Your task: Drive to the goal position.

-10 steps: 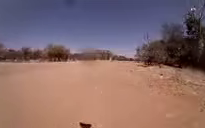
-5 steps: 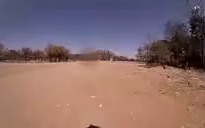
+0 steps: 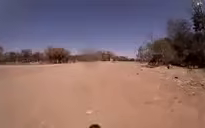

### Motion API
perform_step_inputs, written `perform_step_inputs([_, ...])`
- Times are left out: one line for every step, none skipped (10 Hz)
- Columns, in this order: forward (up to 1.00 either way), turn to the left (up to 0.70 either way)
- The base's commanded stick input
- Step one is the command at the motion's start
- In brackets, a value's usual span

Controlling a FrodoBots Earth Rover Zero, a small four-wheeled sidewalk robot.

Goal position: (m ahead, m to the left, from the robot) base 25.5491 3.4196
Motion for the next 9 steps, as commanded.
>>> perform_step_inputs([1.00, 0.00])
perform_step_inputs([1.00, 0.00])
perform_step_inputs([1.00, 0.00])
perform_step_inputs([1.00, 0.00])
perform_step_inputs([1.00, 0.00])
perform_step_inputs([1.00, 0.00])
perform_step_inputs([1.00, 0.00])
perform_step_inputs([1.00, 0.00])
perform_step_inputs([1.00, 0.00])
